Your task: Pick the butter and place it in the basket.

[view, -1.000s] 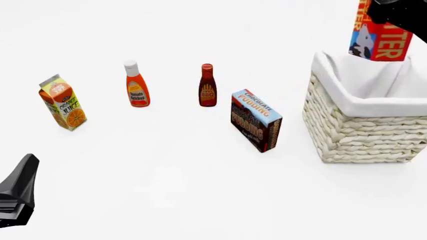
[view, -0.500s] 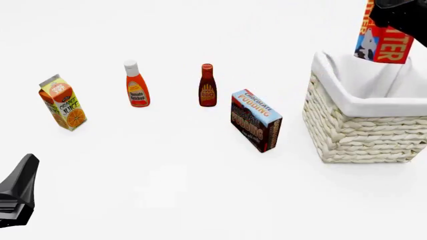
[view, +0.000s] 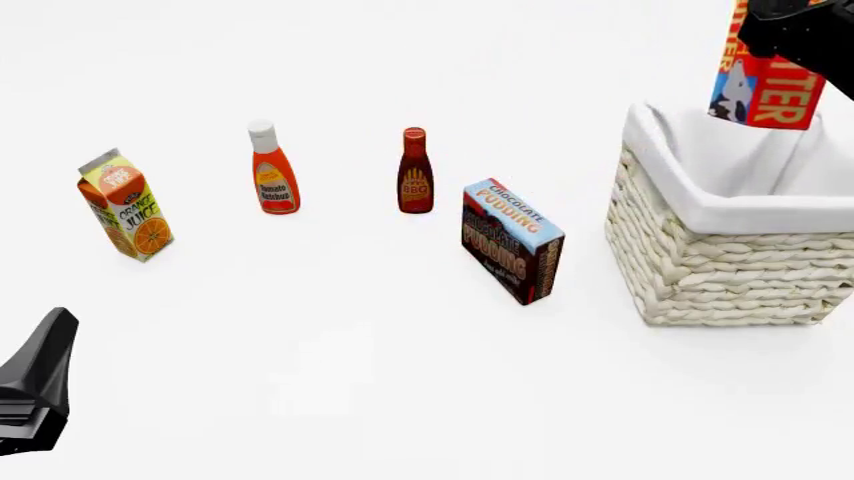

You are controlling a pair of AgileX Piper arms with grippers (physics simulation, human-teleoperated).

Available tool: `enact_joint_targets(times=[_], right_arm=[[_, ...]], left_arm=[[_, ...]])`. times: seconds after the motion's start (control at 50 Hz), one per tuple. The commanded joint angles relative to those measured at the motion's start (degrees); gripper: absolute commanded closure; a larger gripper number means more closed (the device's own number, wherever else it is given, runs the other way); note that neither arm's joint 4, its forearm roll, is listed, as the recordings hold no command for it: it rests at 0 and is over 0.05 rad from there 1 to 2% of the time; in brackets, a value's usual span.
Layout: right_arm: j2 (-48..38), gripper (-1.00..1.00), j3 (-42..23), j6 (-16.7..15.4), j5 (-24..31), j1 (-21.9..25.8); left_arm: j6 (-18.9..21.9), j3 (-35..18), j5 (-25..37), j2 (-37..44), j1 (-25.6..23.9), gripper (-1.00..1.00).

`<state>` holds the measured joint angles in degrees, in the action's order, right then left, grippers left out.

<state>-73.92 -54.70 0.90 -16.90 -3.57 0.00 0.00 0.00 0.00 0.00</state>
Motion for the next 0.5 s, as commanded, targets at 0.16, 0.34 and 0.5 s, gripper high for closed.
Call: enact_joint_targets(times=[0.16,0.34,0.5], right_arm=[[0.48,1.0,-0.86,1.09,-0.31,-0.05],[-0.64,1.0,-0.48,-1.02,-2.94,-1.29],[-2.66,1.0,-1.73,-1.17,-2.88,-1.55]], left_arm=[[0.0,0.0,0.0,0.0,0.0,-1.0],[0.0,0.0,0.0,0.0,0.0,-1.0],[0.0,0.0,0.0,0.0,0.0,-1.0]])
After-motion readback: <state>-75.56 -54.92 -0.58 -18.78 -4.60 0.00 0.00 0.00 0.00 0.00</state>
